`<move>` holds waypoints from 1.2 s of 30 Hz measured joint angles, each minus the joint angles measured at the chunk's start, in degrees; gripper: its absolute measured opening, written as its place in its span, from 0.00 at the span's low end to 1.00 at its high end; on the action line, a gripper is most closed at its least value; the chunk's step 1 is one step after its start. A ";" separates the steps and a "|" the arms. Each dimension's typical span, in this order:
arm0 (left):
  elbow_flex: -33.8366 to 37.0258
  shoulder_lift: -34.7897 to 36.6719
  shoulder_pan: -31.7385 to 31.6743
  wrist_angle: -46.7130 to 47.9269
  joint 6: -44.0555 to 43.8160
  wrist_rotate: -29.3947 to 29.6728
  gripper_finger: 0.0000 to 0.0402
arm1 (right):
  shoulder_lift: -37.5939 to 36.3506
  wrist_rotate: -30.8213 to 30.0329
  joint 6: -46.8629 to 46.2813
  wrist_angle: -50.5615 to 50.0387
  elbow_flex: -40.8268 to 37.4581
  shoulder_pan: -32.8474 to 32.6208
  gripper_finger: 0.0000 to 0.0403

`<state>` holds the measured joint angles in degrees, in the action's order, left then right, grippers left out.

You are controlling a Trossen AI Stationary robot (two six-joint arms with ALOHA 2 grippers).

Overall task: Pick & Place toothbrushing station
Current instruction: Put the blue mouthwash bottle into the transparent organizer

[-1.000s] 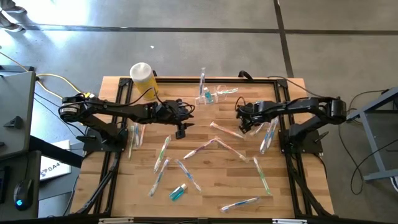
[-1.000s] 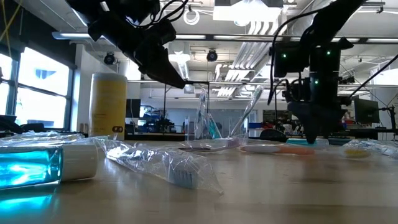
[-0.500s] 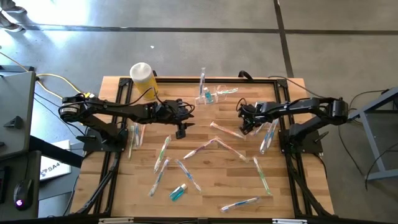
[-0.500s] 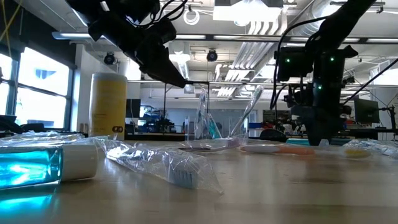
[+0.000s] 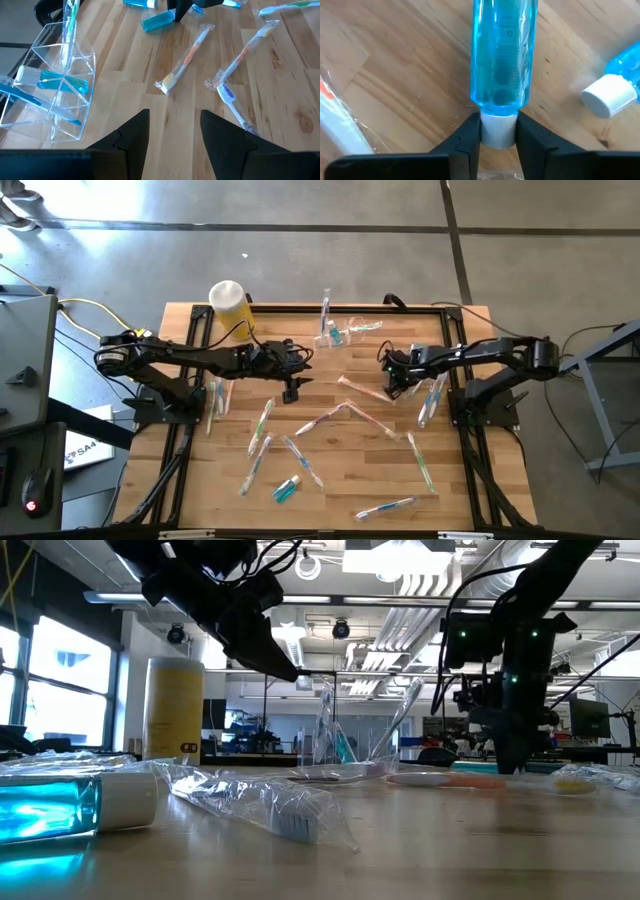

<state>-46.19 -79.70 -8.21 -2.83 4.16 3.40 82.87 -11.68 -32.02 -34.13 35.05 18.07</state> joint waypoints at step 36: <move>-0.07 -5.91 25.16 -19.13 48.97 26.94 0.42 | -0.53 17.81 1.94 7.32 19.41 -24.25 0.21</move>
<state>-46.27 -85.61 16.95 -21.96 53.14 30.34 82.34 6.12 -30.09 -26.81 54.46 -6.18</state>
